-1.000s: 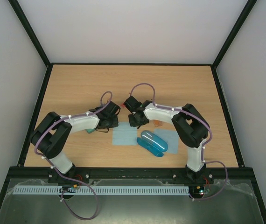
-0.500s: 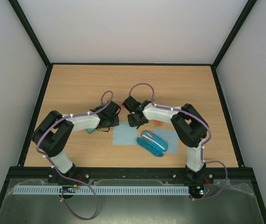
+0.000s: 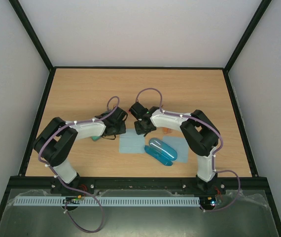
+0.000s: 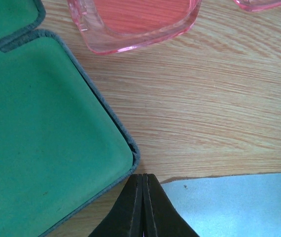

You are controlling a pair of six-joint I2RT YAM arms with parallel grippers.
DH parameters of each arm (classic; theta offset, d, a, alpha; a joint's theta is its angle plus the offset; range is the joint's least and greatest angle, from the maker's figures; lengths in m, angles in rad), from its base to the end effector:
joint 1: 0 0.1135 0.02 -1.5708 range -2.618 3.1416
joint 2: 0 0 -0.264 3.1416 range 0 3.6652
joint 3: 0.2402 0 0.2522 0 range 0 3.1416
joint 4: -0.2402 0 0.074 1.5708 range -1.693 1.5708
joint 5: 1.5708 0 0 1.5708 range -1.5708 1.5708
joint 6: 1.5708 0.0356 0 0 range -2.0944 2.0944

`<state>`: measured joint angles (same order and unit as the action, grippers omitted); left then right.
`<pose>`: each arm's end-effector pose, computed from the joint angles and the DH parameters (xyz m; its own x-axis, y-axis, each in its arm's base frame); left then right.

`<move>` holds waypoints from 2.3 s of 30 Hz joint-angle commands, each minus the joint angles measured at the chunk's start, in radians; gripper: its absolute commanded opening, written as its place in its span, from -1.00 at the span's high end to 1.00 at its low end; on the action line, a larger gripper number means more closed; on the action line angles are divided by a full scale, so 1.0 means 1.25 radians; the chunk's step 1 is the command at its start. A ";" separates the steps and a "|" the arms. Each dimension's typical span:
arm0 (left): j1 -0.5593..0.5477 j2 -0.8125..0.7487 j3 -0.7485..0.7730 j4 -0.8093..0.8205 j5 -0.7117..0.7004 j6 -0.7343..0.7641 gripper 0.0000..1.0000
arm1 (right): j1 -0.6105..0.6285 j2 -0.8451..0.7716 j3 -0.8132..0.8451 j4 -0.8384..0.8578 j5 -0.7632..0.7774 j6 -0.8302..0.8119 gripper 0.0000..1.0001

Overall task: Organize the sunglasses
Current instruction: Fold the glasses cleaning cloth at the center of the board.

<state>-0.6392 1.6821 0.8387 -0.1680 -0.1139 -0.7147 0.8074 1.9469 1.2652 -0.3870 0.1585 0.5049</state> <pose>0.2553 -0.1847 0.1401 -0.8705 -0.1643 -0.4639 -0.0347 0.9608 -0.2750 0.2789 0.2833 0.1556 -0.8501 -0.1975 -0.4881 -0.2853 0.9519 0.1117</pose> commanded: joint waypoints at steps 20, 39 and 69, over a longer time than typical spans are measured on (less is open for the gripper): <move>-0.005 -0.071 -0.007 -0.051 -0.001 0.003 0.95 | 0.004 -0.001 0.026 -0.052 0.005 -0.012 0.97; -0.013 0.002 0.012 -0.049 0.008 0.025 0.63 | 0.005 0.013 0.027 -0.050 0.001 -0.018 0.97; -0.023 -0.067 0.012 -0.058 -0.026 0.003 0.95 | 0.005 -0.012 0.019 -0.039 -0.014 -0.019 0.97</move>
<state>-0.6628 1.6455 0.8543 -0.2134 -0.1215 -0.7006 0.8074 1.9511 1.2819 -0.3950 0.1417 0.4927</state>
